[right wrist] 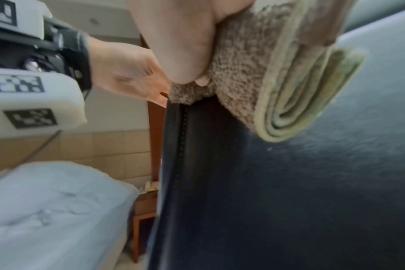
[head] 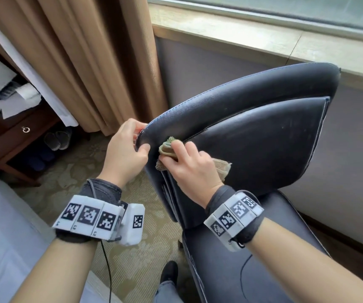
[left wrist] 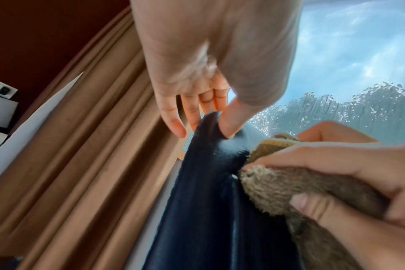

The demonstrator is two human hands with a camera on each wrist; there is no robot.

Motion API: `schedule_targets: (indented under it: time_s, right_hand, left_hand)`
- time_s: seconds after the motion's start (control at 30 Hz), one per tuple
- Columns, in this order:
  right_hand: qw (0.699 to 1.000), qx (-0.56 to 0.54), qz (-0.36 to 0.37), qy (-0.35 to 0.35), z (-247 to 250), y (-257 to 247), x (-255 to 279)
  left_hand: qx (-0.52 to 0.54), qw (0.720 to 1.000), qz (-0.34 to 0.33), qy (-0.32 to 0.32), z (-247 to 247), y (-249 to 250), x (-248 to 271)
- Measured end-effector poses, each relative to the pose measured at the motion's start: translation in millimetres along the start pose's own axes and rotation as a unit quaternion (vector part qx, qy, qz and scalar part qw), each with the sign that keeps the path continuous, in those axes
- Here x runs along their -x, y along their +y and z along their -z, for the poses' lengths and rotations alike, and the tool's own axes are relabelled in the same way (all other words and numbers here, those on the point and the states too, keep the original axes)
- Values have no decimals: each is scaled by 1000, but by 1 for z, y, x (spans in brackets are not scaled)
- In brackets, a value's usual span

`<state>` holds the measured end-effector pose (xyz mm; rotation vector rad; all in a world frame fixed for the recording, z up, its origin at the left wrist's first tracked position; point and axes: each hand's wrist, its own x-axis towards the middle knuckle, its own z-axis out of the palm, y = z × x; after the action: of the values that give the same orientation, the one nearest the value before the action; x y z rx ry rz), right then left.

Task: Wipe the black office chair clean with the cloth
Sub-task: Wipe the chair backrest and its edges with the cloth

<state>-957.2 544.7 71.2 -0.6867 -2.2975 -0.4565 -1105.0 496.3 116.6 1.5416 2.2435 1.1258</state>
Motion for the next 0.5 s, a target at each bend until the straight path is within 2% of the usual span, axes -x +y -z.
schedule_targets:
  time_s: [0.13,0.23,0.37,0.5]
  right_hand:
    - [999,28,10,23,0,21,1]
    - [998,41,-32,20,4,43,2]
    - [996,43,-75,-18,9,65,4]
    - [993,-19,-111,-40,16,57,5]
  left_hand:
    - [-5,1000,-10,2,-2,0,1]
    - [-10,1000,-8,0,-3,1,-1]
    - [-17,1000,-7,-9,-4,4,-5]
    - [-14,1000,0,-11,-5,7,-6]
